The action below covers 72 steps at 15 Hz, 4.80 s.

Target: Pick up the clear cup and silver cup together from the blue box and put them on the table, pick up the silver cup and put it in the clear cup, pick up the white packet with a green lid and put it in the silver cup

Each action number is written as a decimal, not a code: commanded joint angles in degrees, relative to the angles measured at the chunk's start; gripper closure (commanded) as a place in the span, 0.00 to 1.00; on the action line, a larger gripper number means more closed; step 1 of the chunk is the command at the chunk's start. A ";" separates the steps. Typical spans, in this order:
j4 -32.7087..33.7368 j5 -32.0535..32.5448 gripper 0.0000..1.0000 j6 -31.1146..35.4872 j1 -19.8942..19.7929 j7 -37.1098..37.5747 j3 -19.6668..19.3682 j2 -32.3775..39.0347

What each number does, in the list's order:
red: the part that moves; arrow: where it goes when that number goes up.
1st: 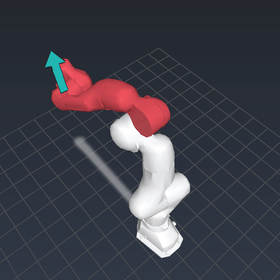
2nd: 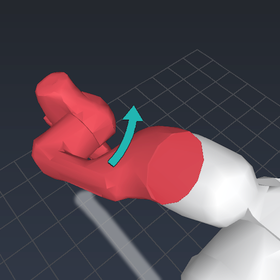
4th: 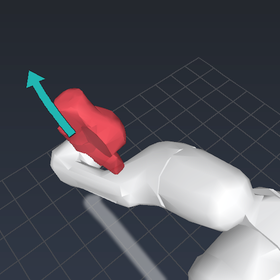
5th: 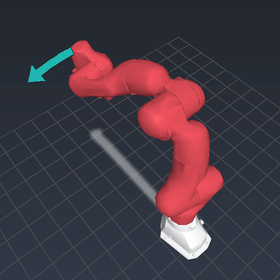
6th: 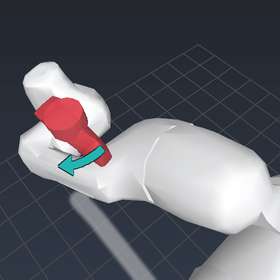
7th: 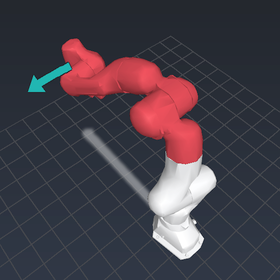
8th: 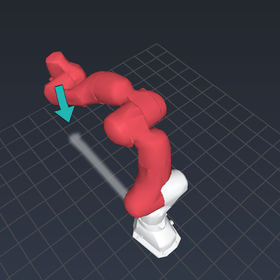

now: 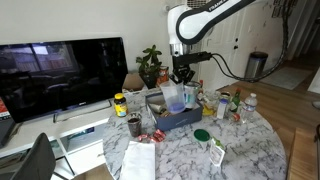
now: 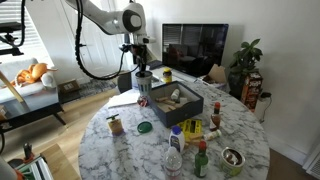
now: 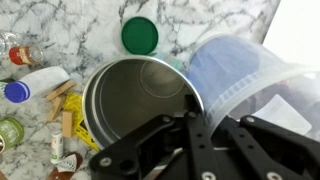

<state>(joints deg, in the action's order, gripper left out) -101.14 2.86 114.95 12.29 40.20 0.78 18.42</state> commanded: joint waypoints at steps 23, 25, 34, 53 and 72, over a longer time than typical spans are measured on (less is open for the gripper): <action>-10.31 0.39 0.98 20.28 6.91 1.67 4.40 11.81; -10.07 0.41 0.98 21.57 7.46 2.02 3.83 13.22; -10.45 1.68 0.36 20.67 8.97 2.41 2.57 11.79; -18.62 -1.47 0.00 23.55 -0.60 -19.24 3.22 2.13; -21.10 -13.09 0.62 25.45 -8.08 -44.44 7.51 9.42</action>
<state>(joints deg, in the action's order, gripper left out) -122.11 -10.26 139.95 4.64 -4.24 8.47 27.14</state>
